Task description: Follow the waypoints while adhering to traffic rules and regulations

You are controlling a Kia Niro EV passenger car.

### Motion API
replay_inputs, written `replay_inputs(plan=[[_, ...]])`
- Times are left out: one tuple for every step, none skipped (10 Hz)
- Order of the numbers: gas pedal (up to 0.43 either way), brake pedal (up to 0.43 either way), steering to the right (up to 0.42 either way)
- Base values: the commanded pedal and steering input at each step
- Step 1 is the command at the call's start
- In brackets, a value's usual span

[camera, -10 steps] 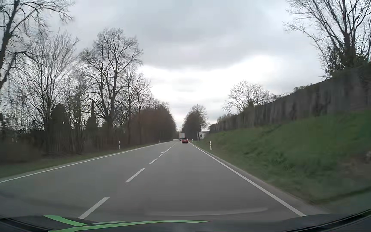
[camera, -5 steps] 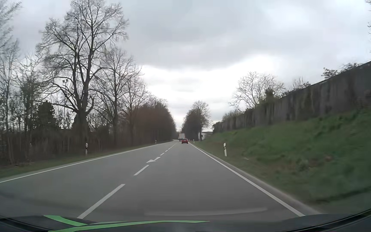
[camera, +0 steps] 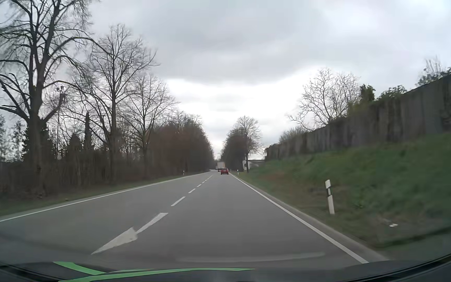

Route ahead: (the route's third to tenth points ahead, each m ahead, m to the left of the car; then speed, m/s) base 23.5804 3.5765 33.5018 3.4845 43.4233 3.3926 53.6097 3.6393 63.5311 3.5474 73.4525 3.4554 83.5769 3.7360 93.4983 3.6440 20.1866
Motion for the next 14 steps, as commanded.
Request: replay_inputs(plan=[[0.169, 0.000, 0.000], [0.169, 0.000, 0.000], [0.169, 0.000, 0.000], [0.169, 0.000, 0.000], [0.169, 0.000, 0.000], [0.169, 0.000, 0.000], [0.157, 0.000, 0.000], [0.157, 0.000, 0.000], [0.157, 0.000, 0.000], [0.150, 0.000, 0.000], [0.150, 0.000, 0.000], [0.150, 0.000, 0.000], [0.150, 0.000, 0.000], [0.150, 0.000, 0.000]])
